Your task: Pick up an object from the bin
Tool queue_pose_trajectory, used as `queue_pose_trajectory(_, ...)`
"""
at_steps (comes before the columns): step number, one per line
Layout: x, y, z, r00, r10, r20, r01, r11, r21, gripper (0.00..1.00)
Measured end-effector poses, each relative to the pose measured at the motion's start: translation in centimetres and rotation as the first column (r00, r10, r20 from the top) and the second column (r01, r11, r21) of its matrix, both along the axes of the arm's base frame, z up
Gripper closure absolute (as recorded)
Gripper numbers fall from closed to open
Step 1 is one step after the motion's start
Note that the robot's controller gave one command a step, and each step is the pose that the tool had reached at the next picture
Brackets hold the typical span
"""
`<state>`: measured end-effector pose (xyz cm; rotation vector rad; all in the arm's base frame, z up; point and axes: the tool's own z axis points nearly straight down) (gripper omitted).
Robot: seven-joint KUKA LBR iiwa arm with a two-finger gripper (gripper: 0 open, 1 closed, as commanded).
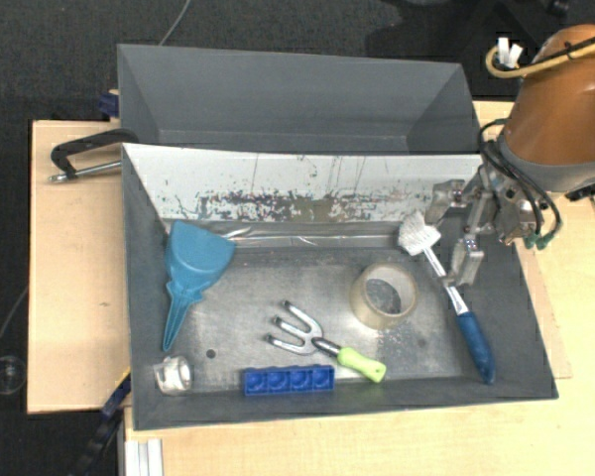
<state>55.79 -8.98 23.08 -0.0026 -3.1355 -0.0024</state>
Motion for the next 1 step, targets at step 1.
queue_pose_trajectory(1, 0.15, 0.03, 0.47, 1.0, 0.002, 0.009, -0.002, 1.0, -0.002, 0.0)
